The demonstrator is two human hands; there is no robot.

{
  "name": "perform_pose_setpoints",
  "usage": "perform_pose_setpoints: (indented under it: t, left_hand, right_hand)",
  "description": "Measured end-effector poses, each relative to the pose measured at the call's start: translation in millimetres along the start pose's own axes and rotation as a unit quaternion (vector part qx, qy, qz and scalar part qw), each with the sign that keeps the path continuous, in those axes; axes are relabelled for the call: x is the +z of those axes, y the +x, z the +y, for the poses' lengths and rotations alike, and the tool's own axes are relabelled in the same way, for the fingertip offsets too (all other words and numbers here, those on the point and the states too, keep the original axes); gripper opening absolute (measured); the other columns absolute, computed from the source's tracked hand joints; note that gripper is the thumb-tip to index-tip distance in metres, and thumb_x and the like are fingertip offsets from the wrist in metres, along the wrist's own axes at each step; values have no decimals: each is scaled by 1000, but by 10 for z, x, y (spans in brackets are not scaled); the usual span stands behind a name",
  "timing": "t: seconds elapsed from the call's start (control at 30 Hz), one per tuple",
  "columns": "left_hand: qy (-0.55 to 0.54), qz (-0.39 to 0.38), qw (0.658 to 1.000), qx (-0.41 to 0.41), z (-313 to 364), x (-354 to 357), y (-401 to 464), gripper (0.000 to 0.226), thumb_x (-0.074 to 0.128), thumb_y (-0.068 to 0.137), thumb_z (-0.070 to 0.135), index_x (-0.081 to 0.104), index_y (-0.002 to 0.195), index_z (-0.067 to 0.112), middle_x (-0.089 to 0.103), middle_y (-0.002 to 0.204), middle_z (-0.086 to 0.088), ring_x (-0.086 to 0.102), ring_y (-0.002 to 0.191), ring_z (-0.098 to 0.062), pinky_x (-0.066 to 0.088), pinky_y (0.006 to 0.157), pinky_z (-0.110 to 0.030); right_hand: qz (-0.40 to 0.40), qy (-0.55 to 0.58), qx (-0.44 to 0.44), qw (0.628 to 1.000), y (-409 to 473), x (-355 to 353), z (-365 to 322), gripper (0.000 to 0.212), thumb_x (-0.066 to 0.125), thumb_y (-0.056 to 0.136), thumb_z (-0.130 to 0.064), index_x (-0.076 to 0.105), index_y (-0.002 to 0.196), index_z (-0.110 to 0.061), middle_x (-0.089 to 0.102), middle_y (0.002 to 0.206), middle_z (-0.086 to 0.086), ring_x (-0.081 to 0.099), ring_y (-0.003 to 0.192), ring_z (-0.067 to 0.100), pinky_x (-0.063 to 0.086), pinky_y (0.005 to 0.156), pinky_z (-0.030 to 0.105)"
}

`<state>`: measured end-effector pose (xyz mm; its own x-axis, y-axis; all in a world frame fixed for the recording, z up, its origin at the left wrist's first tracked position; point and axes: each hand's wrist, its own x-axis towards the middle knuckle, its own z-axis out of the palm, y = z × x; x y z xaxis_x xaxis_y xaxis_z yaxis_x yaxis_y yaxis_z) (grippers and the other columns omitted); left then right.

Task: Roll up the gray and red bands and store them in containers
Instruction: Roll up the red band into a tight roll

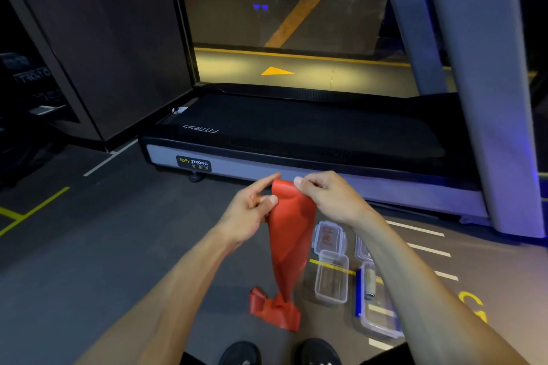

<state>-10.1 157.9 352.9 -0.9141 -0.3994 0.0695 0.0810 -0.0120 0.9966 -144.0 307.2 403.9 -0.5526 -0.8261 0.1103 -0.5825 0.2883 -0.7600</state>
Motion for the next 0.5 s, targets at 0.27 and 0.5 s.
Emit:
perform_pose_setpoints:
  t: [0.27, 0.5]
  left_hand:
    - [24, -10, 1000, 4, -12, 7, -15, 23, 52, 104, 6, 61, 124, 10, 74, 94, -12, 69, 83, -17, 56, 79, -32]
    - [12, -4, 1000, -12, 14, 37, -18, 19, 49, 105, 7, 65, 114, 9, 74, 92, -11, 70, 82, -17, 57, 78, -29]
  right_hand:
    - [-20, 9, 58, 998, -7, -10, 65, 57, 40, 107, -53, 29, 64, -17, 26, 59, 1, 27, 55, 18, 23, 61, 36]
    - [-40, 80, 35, 995, -8, -7, 152, 25, 73, 93, -39, 72, 92, -14, 74, 88, 11, 66, 78, 17, 55, 83, 47]
